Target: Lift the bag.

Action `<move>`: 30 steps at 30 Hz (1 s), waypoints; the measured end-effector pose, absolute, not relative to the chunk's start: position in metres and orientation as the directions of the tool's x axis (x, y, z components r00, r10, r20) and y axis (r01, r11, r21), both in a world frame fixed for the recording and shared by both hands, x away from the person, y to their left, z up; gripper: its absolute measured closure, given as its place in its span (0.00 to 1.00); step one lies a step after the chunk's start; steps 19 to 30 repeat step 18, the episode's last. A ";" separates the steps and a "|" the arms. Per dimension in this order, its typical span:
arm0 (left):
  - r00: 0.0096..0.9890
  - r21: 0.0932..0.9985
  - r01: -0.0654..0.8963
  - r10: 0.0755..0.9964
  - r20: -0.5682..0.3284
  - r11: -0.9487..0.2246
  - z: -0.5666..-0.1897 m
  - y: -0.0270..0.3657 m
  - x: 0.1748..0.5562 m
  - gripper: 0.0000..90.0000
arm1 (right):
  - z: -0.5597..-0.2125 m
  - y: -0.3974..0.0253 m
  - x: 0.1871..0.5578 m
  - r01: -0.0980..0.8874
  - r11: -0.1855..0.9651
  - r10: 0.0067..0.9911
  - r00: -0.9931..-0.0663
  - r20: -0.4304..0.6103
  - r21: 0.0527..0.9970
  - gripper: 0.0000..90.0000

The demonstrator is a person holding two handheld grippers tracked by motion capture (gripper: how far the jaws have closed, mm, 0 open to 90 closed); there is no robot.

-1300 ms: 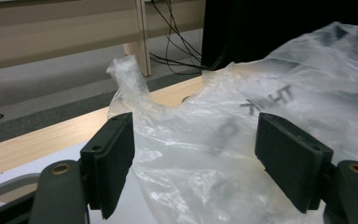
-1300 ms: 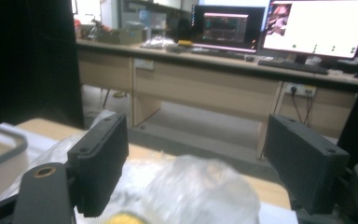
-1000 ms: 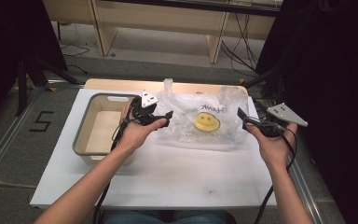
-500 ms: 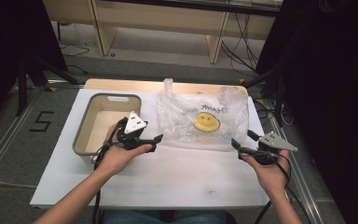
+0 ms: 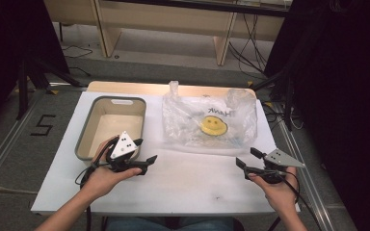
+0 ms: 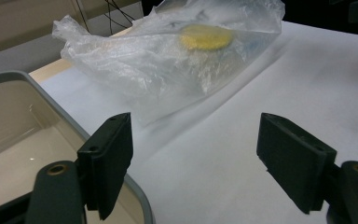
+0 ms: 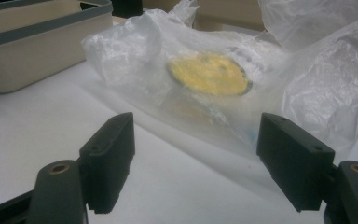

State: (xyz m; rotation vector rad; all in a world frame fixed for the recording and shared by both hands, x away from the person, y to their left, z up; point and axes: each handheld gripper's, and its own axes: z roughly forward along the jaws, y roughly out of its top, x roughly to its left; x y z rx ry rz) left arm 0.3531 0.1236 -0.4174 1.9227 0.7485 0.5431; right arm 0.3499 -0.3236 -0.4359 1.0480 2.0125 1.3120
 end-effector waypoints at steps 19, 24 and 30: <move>0.718 0.890 0.264 0.692 0.077 -0.373 -0.434 0.128 0.346 0.28 | -0.443 -0.331 0.340 0.330 0.212 0.823 -0.568 0.015 0.920 0.33; 0.718 0.890 0.264 0.692 0.077 -0.373 -0.434 0.128 0.346 0.28 | -0.443 -0.331 0.340 0.330 0.212 0.823 -0.568 0.015 0.920 0.33; 0.718 0.890 0.264 0.692 0.077 -0.373 -0.434 0.128 0.346 0.28 | -0.443 -0.331 0.340 0.330 0.212 0.823 -0.568 0.015 0.920 0.33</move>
